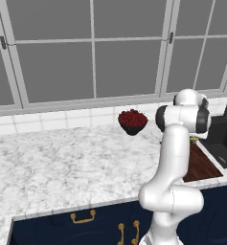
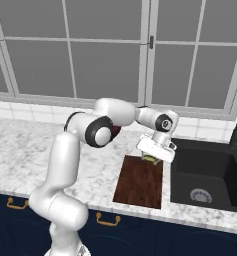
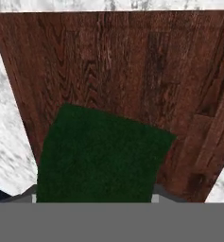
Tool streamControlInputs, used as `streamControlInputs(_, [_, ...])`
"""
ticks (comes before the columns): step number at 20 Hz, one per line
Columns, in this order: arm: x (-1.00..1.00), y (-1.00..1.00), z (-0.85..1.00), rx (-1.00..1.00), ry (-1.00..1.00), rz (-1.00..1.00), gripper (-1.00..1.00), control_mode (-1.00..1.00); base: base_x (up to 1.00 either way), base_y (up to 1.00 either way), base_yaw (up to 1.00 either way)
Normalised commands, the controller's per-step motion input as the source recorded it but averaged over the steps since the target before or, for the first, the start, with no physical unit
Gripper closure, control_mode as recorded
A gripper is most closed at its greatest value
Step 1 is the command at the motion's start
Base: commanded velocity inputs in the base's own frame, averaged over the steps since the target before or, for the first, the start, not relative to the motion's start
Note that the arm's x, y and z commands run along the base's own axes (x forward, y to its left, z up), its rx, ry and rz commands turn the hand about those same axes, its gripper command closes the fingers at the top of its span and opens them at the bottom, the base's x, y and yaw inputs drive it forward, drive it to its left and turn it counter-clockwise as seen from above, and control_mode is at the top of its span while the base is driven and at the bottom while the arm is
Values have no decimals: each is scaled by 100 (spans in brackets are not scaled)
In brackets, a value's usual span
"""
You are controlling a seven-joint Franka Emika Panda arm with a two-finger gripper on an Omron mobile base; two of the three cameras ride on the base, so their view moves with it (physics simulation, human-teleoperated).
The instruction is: Pick up the sponge from the counter and clean the cutting board by briefly scrubbing or pressing down on the cutting board. Once finished, release the sponge.
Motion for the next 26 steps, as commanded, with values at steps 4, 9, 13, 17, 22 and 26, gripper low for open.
streamControlInputs(4, [-3, -10, -57, -1, 0, 0, 100, -100, 0, 0, 0])
streamControlInputs(9, [-20, 0, -100, -5, 0, 0, 100, -100, 0, 0, 0])
streamControlInputs(13, [-5, 12, -100, -3, -2, 0, 100, -100, 0, 0, 0])
streamControlInputs(17, [-31, 25, -61, -2, -2, 0, 100, -100, 0, 0, 0])
streamControlInputs(22, [-58, 0, 63, 0, -18, -5, 100, -100, 0, 0, 0])
streamControlInputs(26, [-60, 61, 65, 0, -37, 0, 100, -100, 0, 0, 0])
